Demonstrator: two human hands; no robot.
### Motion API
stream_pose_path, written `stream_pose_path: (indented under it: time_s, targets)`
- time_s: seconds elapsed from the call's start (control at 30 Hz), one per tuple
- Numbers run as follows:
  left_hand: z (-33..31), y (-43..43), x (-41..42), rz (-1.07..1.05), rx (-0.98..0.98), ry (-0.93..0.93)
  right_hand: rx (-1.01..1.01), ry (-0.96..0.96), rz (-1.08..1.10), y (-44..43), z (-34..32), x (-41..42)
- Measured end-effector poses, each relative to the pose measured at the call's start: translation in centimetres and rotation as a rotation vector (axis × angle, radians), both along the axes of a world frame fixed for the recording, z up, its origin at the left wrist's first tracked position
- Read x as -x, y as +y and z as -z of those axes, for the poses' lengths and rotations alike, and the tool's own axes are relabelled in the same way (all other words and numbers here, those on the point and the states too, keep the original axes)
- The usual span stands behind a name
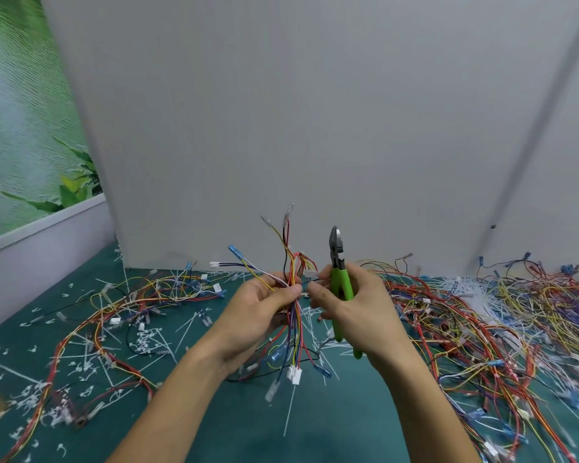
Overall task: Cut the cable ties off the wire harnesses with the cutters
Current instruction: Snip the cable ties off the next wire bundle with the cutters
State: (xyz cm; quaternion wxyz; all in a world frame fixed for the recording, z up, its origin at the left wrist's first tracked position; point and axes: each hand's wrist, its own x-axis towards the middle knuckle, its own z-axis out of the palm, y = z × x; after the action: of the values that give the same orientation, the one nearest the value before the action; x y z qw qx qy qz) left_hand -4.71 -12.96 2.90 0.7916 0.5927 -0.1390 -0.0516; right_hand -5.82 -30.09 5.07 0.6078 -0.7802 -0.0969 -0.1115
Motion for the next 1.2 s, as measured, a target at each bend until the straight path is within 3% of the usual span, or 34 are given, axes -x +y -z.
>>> stream_pose_path:
  time_s: [0.33, 0.9, 1.2]
  targets:
    - [0.0, -0.4, 0.6, 0.086, 0.054, -0.02, 0.059, -0.049, -0.062, 0.1, 0.4, -0.3]
    - [0.3, -1.4, 0.9, -0.118, -0.078, -0.118, -0.001, -0.069, 0.045, 0.6, 1.3, -1.0]
    - [0.2, -0.6, 0.4, -0.001, 0.059, -0.067, -0.065, -0.048, 0.039, -0.4, 1.0, -1.2]
